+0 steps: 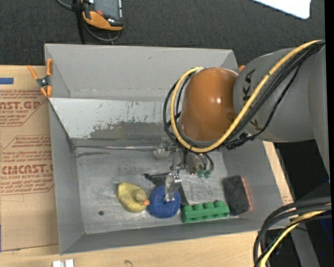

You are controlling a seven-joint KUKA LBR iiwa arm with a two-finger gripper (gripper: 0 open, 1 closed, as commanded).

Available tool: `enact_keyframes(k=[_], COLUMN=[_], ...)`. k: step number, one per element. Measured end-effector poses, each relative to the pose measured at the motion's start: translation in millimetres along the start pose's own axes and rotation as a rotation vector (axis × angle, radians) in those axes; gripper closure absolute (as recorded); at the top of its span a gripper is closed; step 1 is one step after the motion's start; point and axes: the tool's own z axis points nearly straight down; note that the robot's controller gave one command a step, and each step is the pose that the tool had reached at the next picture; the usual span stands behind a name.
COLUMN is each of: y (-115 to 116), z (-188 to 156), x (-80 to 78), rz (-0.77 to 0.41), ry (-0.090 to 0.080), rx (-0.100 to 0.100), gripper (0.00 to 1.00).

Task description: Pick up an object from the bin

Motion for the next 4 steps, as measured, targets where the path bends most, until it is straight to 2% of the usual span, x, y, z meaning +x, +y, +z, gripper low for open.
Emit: enact_keyframes(k=[1,2,3,4], y=[0.8,2.3,2.1,2.6], z=[92.8,94.2,93.4,94.6], x=[12.2,9.1,12.9,9.8], rz=[-0.17,-0.168,-0.17,-0.168], ry=[0.019,-0.002,0.021,0.001], rx=[0.003,0.0,0.0,-0.001], gripper=[1.0,0.0,1.0,0.0])
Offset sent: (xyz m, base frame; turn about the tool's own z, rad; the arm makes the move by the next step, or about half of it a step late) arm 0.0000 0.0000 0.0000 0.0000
